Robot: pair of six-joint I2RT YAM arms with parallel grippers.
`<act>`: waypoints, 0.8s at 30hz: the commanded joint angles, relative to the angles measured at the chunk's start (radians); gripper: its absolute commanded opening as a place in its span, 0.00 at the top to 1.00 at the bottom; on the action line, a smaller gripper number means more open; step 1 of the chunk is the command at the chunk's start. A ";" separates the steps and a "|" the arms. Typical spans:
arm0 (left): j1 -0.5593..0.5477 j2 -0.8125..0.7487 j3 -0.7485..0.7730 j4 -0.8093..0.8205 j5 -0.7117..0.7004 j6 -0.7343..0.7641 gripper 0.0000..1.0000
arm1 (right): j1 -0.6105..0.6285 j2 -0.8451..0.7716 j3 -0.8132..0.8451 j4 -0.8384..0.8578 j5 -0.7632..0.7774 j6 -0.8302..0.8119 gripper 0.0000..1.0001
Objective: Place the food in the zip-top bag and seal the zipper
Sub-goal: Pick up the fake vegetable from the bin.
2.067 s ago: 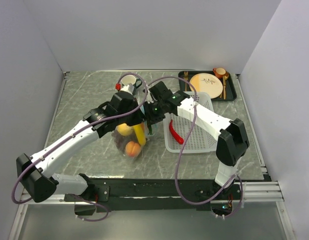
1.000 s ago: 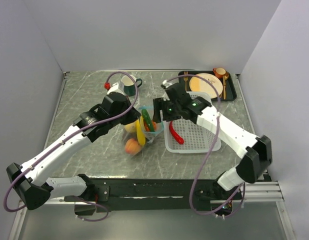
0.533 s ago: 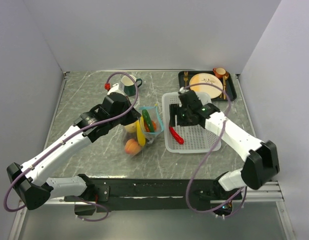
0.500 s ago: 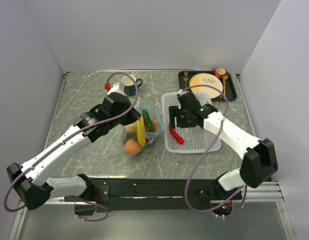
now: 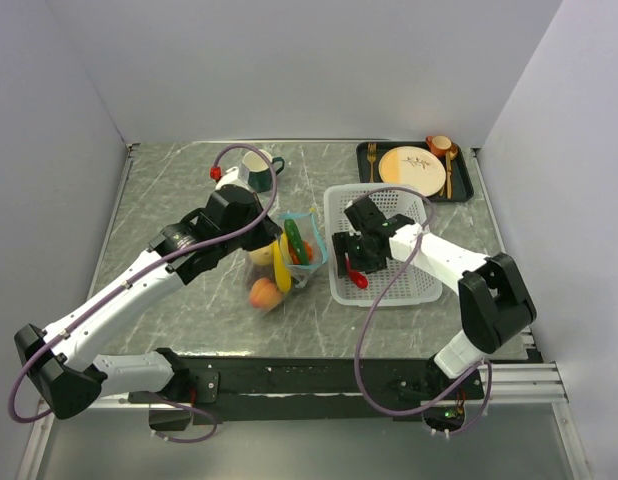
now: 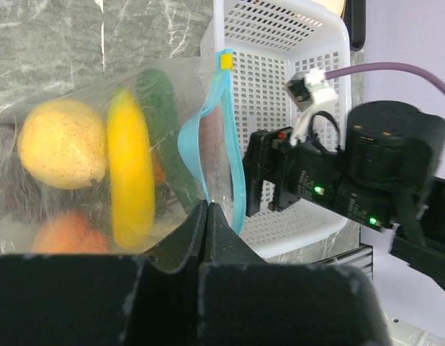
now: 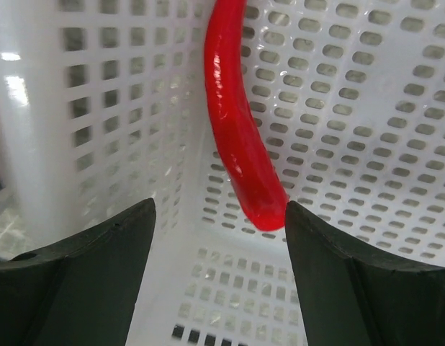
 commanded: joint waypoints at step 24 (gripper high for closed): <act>-0.004 0.018 0.031 0.016 -0.002 0.011 0.99 | -0.002 -0.039 -0.043 0.093 0.065 0.009 0.69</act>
